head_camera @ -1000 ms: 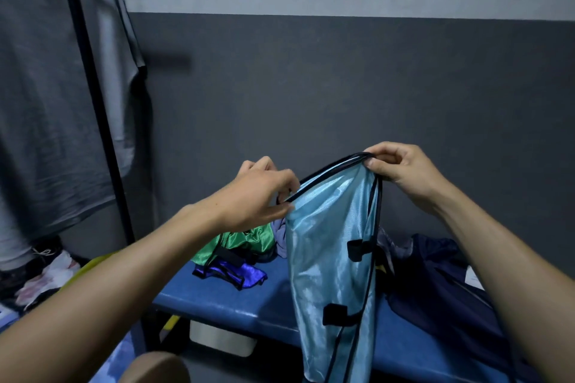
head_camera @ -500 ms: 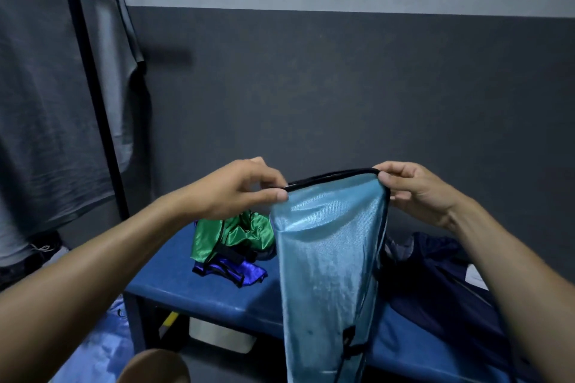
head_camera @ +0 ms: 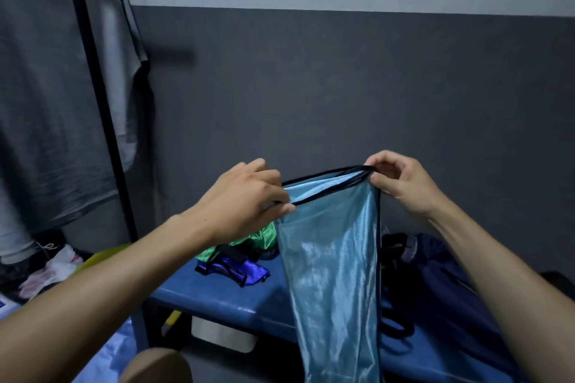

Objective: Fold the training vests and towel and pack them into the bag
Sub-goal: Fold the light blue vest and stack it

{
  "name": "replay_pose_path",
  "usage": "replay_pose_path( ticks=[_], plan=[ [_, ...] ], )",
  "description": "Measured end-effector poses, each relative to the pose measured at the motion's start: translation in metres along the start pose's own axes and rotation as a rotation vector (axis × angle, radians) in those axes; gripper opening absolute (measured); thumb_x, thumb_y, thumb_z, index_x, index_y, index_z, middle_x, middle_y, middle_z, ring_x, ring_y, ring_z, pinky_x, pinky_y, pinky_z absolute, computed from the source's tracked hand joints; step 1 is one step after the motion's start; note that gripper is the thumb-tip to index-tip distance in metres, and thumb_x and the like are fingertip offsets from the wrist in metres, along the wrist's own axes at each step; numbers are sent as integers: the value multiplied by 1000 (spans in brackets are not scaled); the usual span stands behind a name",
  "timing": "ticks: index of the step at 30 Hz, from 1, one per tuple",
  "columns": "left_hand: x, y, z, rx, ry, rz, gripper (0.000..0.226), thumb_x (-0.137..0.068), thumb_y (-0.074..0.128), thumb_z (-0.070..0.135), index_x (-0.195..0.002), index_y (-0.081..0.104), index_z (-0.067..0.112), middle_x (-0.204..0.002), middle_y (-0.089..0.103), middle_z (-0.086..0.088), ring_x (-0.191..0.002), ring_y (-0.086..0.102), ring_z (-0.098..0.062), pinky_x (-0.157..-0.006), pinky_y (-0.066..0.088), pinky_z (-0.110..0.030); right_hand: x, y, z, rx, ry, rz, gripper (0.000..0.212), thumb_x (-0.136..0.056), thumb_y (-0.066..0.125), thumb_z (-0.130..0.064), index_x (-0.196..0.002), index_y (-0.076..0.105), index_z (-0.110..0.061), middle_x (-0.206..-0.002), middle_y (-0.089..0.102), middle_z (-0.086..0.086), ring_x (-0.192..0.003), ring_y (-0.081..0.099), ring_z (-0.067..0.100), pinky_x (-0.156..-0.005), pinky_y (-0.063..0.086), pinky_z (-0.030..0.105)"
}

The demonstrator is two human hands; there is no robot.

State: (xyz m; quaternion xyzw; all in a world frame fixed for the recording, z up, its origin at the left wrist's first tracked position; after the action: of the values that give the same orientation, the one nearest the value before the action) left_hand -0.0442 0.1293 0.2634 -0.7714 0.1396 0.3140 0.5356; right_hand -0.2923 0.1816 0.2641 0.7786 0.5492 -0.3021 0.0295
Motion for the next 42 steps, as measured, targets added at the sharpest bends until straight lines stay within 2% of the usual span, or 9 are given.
replay_pose_path(
  ticks=[3,7,14,22,27,30,33,37,42],
  plan=[
    [1,4,-11,156,-149,-33,46,-103,29,59,-98,66,31,-75,61,11,-76,50,-14,-68,43,-34,4,3,-8,-3,-61,-4,19,-93,63,10,-93,66,-9,-86,70,-7,-83,65,4,-77,51,17],
    [-4,7,-12,326,-237,-32,21,-100,49,38,-113,65,38,-71,68,18,-66,63,-6,-69,54,-35,4,11,-18,19,-127,0,24,-92,63,12,-93,67,-11,-88,72,-7,-86,67,7,-82,52,19],
    [-27,11,3,405,-203,23,18,-97,61,40,-109,75,40,-83,51,11,-83,53,-10,-74,51,-38,2,24,-35,62,-174,-33,24,-92,63,13,-94,69,-10,-93,73,1,-91,70,13,-87,54,24],
    [-41,23,10,651,-283,27,5,-91,74,45,-88,70,43,-106,57,14,-105,55,-10,-83,38,-19,3,31,-41,68,-167,-23,17,-90,69,9,-96,73,-6,-98,76,17,-92,72,24,-91,57,37],
    [-40,40,14,487,-207,-216,24,-92,71,47,-76,70,28,-110,57,13,-100,56,-6,-88,43,-28,-3,25,-39,79,-139,2,23,-89,69,10,-92,74,-13,-93,76,7,-88,71,17,-90,56,33],
    [-31,53,19,477,-125,-402,24,-93,72,39,-76,70,23,-102,56,9,-86,55,0,-77,38,-16,-3,19,-38,82,-134,25,21,-90,68,10,-94,74,-10,-94,76,8,-89,71,17,-90,56,33],
    [-22,65,20,415,-123,-474,25,-94,69,38,-75,70,21,-91,52,8,-81,55,-10,-73,43,-27,-4,12,-37,72,-123,68,16,-91,68,10,-98,73,-4,-95,75,9,-89,71,15,-88,57,31],
    [-12,75,5,285,-224,-532,27,-87,64,43,-75,68,19,-85,61,2,-76,59,-21,-73,55,-42,-5,7,-32,151,-120,100,18,-90,71,5,-92,75,-12,-93,77,6,-88,73,20,-87,57,35],
    [-18,57,-40,582,-652,-381,23,-86,68,23,-73,71,5,-65,73,-8,-62,72,-19,-67,64,-39,1,8,-13,236,-70,64,17,-89,72,2,-91,75,-14,-92,78,5,-91,74,24,-91,58,41]
  ],
)
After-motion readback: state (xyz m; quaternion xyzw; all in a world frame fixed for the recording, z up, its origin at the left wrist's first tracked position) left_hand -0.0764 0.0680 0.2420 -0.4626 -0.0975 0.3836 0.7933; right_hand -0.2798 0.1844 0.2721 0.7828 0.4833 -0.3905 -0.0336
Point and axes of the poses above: each hand's wrist, its own x-axis away from the middle knuckle, its own y-axis out of the palm, z = x × y, the point moved 9 cm from there along -x, towards the middle knuckle
